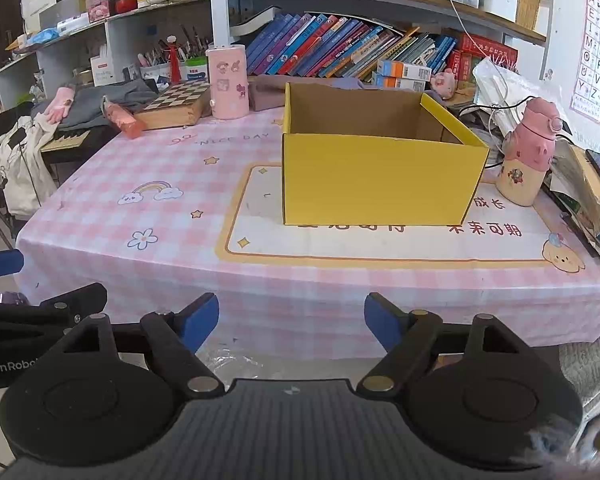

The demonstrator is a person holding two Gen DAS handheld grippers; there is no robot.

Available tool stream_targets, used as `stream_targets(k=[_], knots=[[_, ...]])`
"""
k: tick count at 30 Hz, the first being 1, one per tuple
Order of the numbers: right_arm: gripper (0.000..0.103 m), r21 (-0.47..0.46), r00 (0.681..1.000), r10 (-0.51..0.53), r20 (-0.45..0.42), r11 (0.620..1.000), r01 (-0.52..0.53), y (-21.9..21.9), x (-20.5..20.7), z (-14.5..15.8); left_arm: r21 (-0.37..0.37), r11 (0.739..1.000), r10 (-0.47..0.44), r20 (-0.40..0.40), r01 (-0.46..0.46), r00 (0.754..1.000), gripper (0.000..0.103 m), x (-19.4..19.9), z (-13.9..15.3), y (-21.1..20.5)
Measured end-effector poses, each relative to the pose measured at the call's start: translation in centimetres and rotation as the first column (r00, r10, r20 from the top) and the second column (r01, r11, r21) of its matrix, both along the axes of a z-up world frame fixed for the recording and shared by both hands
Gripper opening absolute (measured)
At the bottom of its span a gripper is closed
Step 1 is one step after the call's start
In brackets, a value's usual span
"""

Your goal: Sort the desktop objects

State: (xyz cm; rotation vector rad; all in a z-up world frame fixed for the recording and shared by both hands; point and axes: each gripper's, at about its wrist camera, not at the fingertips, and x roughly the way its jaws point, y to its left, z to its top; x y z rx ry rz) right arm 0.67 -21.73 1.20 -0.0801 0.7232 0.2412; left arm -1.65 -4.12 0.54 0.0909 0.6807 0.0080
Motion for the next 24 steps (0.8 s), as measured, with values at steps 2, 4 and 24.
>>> stream_targets(k=[2, 4, 24], knots=[[0.081, -0.002, 1.0, -0.001, -0.001, 1.0, 0.001, 0.07, 0.01, -0.02, 0.001, 1.0, -0.004, -0.001, 0.004, 1.0, 0.096, 0.05, -0.01, 0.0], [0.082, -0.005, 1.0, -0.002, -0.004, 1.0, 0.002, 0.15, 0.05, -0.07, 0.0, 1.0, -0.004, -0.005, 0.004, 1.0, 0.096, 0.16, -0.03, 0.01], [0.084, -0.014, 1.0, -0.015, -0.014, 1.0, 0.015, -0.01, 0.2, -0.26, -0.014, 1.0, -0.012, -0.029, 0.012, 1.0, 0.096, 0.81, -0.25, 0.23]])
